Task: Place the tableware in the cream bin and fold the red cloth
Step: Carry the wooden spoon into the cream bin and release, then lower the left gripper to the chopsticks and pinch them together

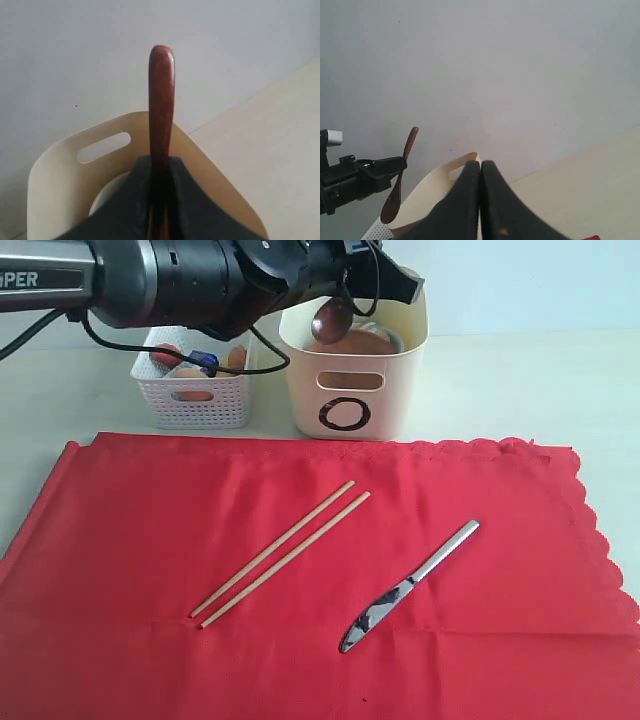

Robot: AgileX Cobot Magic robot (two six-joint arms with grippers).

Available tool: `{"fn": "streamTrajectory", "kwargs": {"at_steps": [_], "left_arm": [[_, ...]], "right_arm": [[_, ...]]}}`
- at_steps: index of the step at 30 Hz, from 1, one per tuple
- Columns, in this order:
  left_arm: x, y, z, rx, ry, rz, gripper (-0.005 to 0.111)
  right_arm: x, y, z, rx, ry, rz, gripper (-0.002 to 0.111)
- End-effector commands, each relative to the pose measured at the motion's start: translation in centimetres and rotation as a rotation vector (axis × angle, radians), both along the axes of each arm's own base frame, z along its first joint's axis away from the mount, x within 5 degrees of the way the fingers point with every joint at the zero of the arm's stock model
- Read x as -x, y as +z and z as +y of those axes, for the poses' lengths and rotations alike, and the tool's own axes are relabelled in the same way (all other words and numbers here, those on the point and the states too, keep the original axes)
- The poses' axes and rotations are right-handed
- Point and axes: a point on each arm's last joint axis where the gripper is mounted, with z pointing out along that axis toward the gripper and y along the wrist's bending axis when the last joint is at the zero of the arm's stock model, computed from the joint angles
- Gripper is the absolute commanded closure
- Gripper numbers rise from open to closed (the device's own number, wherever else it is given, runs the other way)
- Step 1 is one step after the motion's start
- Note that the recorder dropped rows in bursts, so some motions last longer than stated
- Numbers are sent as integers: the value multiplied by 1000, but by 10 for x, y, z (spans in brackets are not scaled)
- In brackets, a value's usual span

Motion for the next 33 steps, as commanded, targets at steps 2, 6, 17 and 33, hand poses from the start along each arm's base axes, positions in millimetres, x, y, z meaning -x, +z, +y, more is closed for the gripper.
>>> {"fn": "streamTrajectory", "kwargs": {"at_steps": [2, 6, 17, 33], "left_arm": [[-6, -1, -3, 38, 16, 11, 96], [-8, -2, -4, 42, 21, 6, 70], [-10, -6, -3, 70, 56, 21, 34], [12, 31, -6, 75, -117, 78, 34]], "right_arm": [[0, 0, 0, 9, -5, -5, 108], [0, 0, 0, 9, -5, -5, 108], [0, 0, 0, 9, -5, -5, 108], [0, 0, 0, 9, -5, -5, 108]]}}
